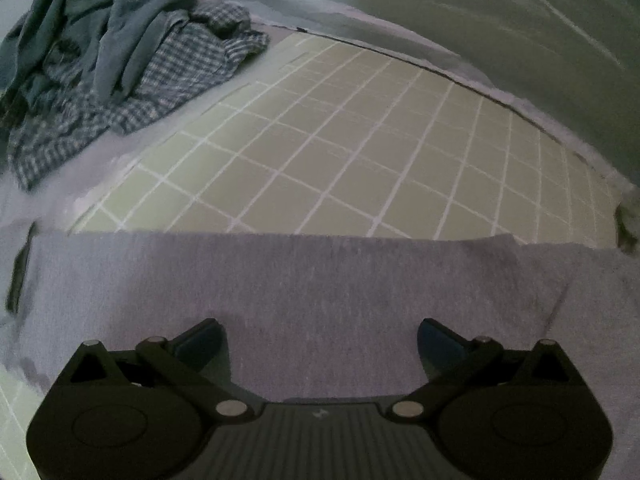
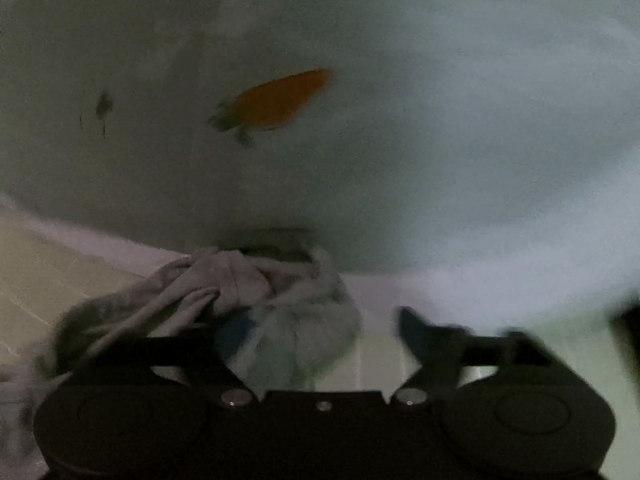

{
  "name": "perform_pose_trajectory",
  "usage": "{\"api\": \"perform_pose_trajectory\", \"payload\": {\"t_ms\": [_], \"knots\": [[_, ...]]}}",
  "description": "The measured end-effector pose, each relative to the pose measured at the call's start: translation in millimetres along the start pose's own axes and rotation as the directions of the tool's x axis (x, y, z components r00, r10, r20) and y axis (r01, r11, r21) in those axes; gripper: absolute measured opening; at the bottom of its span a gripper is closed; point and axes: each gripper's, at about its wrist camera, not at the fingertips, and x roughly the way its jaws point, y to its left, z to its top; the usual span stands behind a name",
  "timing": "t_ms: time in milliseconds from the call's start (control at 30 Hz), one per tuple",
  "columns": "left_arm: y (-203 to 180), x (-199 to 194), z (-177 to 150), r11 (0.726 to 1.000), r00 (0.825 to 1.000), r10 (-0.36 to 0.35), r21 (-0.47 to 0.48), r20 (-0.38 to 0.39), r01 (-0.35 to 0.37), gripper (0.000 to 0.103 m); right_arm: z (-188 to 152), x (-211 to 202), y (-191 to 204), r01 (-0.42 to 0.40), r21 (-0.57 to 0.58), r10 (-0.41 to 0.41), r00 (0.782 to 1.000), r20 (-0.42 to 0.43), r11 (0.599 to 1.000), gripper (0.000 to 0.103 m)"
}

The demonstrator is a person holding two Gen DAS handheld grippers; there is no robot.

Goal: Fold clothes

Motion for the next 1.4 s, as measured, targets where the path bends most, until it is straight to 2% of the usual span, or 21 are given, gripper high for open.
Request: {"api": "perform_pose_trajectory", "payload": {"t_ms": [33,67,167,267,333,500,667,933,1033,1167,1300,1333,1400], "knots": [[1,-6,-3,1.000,1.000,-0.017,-0.006,0.005,0.017,0.103,-12,-18,-9,-0.003,0.043,0.003,1.000,-0.005,0.999,0.092],[2,-13,-6,0.999,0.999,-0.032,-0.007,0.012,0.033,0.103,-25,-36,-18,0.003,0.074,-0.002,1.000,-0.012,0.997,0.103],[-2,-33,-20,0.997,0.997,-0.068,0.035,0.020,0.067,0.103,-72,-91,-38,0.013,0.146,-0.009,0.999,-0.033,0.989,0.103],[-12,-54,-42,0.989,0.994,-0.112,0.099,0.005,0.111,0.103,-118,-125,-57,0.051,0.173,-0.034,0.994,-0.100,0.984,0.103],[-22,-66,-59,0.978,0.989,-0.146,0.149,-0.010,0.146,0.103,-146,-147,-72,0.109,0.198,-0.083,0.987,-0.138,0.974,0.103],[-57,-91,-113,0.938,0.979,-0.200,0.283,-0.031,0.200,0.103,-190,-193,-107,0.154,0.294,-0.116,0.983,-0.144,0.943,0.103],[-83,-107,-168,0.939,0.976,-0.205,0.267,-0.073,0.218,0.103,-217,-187,-156,0.165,0.362,-0.094,0.974,-0.207,0.918,0.103],[-116,-108,-219,0.969,0.991,-0.106,0.217,-0.079,0.121,0.103,-237,-168,-256,0.170,0.393,-0.089,0.972,-0.216,0.904,0.103],[-125,-106,-221,0.970,0.995,-0.053,0.231,-0.086,0.071,0.103,-235,-154,-292,0.191,0.424,-0.108,0.971,-0.212,0.885,0.103],[-129,-105,-219,0.978,0.996,-0.024,0.202,-0.090,0.042,0.103,-231,-128,-333,0.203,0.472,-0.122,0.973,-0.197,0.858,0.103],[-132,-103,-218,0.984,0.996,0.000,0.178,-0.093,0.016,0.103,-226,-104,-347,0.251,0.397,-0.162,0.956,-0.243,0.883,0.103],[-132,-103,-218,0.984,0.996,0.000,0.177,-0.090,0.016,0.103,-225,-102,-346,0.260,0.365,-0.174,0.952,-0.251,0.894,0.101],[-133,-103,-218,0.984,0.996,0.001,0.175,-0.087,0.015,0.103,-225,-101,-342,0.275,0.302,-0.203,0.947,-0.248,0.913,0.085]]}}
